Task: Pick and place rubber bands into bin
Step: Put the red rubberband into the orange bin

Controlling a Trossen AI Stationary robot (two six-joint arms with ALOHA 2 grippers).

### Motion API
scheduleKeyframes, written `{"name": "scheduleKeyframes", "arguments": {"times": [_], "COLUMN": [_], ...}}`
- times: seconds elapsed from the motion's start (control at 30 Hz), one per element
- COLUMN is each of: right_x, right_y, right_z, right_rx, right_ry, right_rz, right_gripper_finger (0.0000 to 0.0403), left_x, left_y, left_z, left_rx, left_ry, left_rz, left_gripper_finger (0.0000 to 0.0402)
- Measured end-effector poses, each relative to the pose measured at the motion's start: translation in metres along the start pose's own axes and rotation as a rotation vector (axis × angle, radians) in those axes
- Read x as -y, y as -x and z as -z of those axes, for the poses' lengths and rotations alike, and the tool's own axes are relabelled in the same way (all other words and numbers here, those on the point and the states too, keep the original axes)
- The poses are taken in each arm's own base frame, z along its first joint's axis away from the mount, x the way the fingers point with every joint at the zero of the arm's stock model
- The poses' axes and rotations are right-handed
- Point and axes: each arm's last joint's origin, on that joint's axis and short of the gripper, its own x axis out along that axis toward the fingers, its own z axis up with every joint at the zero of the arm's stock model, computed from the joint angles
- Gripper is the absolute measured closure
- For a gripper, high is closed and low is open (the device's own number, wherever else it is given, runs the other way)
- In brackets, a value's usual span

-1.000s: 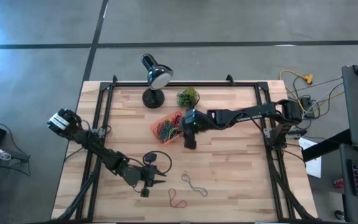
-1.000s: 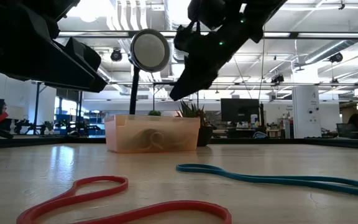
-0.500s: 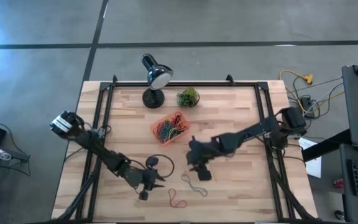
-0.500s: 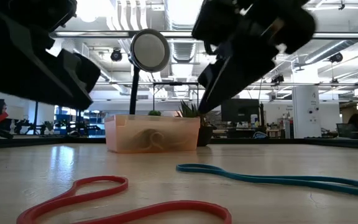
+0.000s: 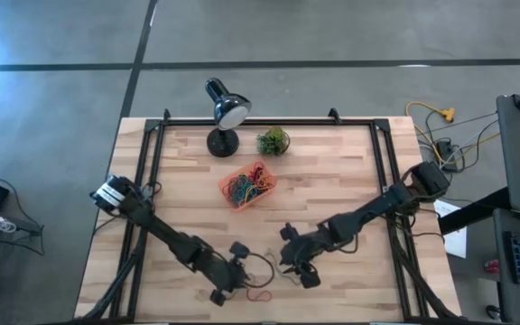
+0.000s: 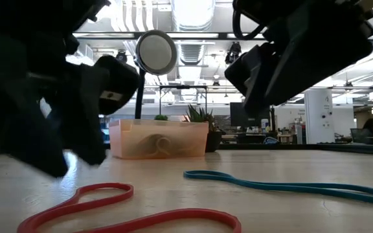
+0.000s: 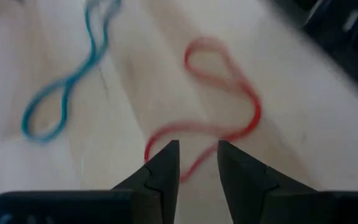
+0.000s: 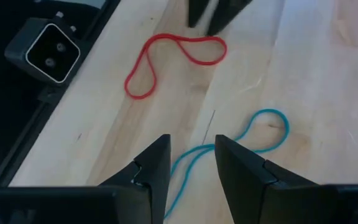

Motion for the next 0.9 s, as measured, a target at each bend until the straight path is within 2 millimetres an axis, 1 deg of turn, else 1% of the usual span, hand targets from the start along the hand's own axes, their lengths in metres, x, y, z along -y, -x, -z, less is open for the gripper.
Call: {"name": "scheduleKeyframes", "arguments": {"times": [0.07,0.17,0.3,0.4,0.47,0.57,0.8,0.9], "right_x": [-0.001,-0.001,-0.001,-0.001,0.0,0.0,0.001,0.001], "right_y": [0.0,0.0,0.0,-0.001,-0.001,-0.002,-0.002,-0.002], "right_z": [0.0,0.0,0.002,0.006,0.009,0.011,0.012,0.013], "right_rx": [-0.002,-0.002,-0.006,-0.017,-0.023,-0.032,-0.036,-0.04], "right_ry": [0.002,0.003,-0.003,-0.006,-0.016,-0.024,-0.025,-0.025], "right_rz": [-0.002,-0.001,0.002,0.003,0.004,0.006,0.007,0.008], "right_gripper_finger": [0.0282,0.0281,0.028,0.028,0.028,0.028,0.0284,0.0284], "left_x": [0.0,0.001,0.002,0.0,-0.003,-0.007,-0.008,-0.009], "left_y": [0.001,0.005,0.01,0.011,0.01,0.006,-0.015,-0.016], "left_z": [-0.006,-0.019,-0.039,-0.047,-0.048,-0.045,-0.031,-0.031], "left_rx": [-0.113,-0.229,-0.223,-0.206,-0.203,-0.22,-0.285,-0.289], "left_ry": [-0.016,-0.038,-0.097,-0.122,-0.131,-0.132,-0.167,-0.167], "left_rz": [-0.011,-0.02,0.007,0.041,0.06,0.072,0.124,0.124], "left_gripper_finger": [0.0308,0.0308,0.0308,0.0308,0.0308,0.0308,0.0308,0.0308]}}
